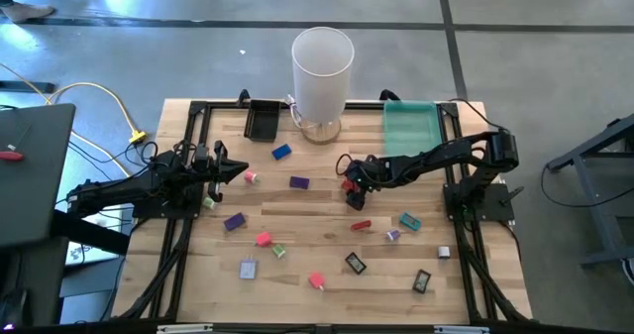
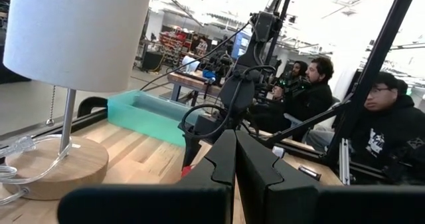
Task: Pick & Place Office items
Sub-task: Put the red adapter into the green bin
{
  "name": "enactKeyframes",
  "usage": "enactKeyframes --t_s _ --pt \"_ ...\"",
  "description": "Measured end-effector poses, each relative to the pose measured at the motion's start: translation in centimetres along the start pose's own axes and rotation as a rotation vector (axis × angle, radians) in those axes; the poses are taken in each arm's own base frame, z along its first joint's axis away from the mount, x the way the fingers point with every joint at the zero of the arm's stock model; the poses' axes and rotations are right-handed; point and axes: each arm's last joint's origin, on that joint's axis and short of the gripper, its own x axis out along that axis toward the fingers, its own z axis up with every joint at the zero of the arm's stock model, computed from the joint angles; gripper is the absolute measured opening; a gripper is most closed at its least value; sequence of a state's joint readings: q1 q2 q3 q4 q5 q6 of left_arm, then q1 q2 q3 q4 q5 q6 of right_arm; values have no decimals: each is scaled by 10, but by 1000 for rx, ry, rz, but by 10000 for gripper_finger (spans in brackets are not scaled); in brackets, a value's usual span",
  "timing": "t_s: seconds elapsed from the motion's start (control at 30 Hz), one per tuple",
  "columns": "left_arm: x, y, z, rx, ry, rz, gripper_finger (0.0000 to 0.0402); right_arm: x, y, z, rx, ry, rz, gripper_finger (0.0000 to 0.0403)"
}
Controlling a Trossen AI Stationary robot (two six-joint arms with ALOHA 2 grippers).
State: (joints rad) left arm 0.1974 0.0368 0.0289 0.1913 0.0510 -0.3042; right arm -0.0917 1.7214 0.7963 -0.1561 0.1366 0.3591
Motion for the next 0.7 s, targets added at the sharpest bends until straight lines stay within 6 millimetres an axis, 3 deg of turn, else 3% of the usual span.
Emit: enactKeyframes --t_s 0.3,0.53,0.7 --pt "0 0 0 0 5 1 1 0 -1 -2 0 26 -15 274" --pt "0 0 0 0 5 1 1 0 -2 -3 -5 30 -23 199" --pt "0 0 -1 0 10 3 1 -1 -2 -3 -38 22 -50 195"
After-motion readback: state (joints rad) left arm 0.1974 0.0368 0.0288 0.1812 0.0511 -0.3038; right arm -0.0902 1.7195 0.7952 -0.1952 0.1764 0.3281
